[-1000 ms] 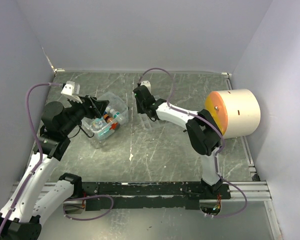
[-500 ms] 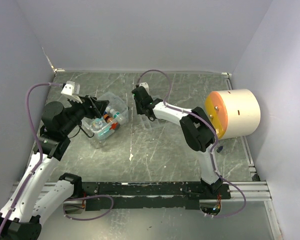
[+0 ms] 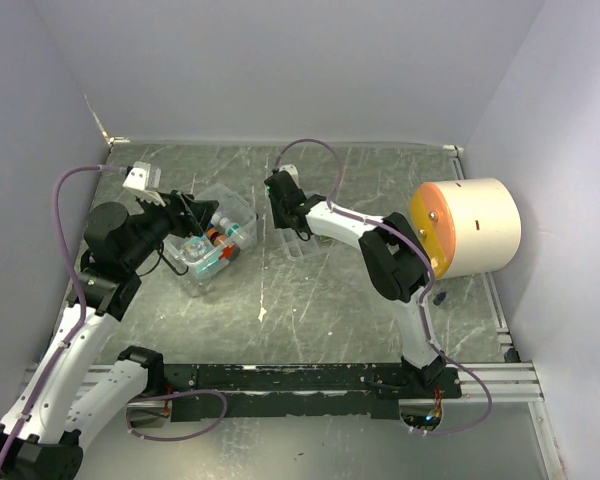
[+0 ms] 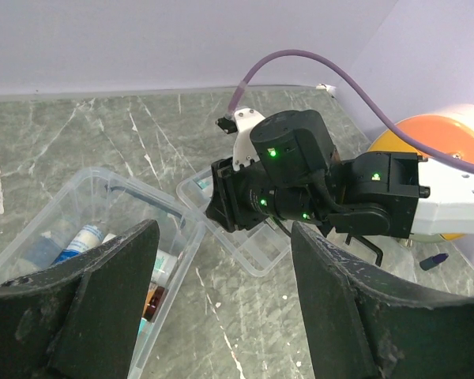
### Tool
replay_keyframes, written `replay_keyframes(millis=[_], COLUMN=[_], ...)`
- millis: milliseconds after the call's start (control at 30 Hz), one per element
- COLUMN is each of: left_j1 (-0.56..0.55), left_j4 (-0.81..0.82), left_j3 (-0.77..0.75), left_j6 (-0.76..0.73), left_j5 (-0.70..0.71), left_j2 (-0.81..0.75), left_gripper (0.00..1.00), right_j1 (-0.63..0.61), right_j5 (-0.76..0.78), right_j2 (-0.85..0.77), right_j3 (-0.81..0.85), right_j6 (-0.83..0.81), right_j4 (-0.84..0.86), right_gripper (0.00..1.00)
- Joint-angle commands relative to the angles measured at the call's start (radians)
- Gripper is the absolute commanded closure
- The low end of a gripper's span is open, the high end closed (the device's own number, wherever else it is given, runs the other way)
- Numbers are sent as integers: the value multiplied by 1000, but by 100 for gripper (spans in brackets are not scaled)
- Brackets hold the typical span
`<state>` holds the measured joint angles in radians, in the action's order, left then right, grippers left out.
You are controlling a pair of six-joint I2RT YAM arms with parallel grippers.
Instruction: Organize the medicine kit
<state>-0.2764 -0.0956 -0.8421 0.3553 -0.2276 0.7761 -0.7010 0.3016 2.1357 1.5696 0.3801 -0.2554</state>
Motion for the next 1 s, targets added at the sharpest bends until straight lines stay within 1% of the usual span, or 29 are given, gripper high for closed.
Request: replay_keyframes(millis=[0, 300, 400, 533, 667, 867, 933, 967], left_j1=[11, 11, 11, 11, 11, 12, 14, 15], left_j4=[13, 11, 12, 10, 7, 10, -1, -17], left_j3=[-25, -27, -27, -28, -29, -27, -42, -53], left_j6=[-11, -12, -12, -13, -13, -15, -9, -10], left_j5=[11, 14, 14, 14, 19, 11, 4, 55], left_j2=[0, 0, 0, -1, -3, -1, -4, -10], left_gripper=[21, 21, 21, 22, 22, 21, 14, 10], right_j1=[7, 8, 9, 9, 8, 10, 9, 10], right_j5=[-42, -40, -34, -36, -43, -59, -54, -47], right_j2=[28, 34, 33, 31, 12, -57, -104, -138], right_j3=[37, 60, 69, 83, 73, 57, 32, 17], right_j6=[-14, 3, 11, 19, 31, 51, 59, 64], right_j4=[-19, -61, -75, -97, -90, -84, -70, -69], right_gripper=[69, 67, 65, 59, 56, 55, 55, 55])
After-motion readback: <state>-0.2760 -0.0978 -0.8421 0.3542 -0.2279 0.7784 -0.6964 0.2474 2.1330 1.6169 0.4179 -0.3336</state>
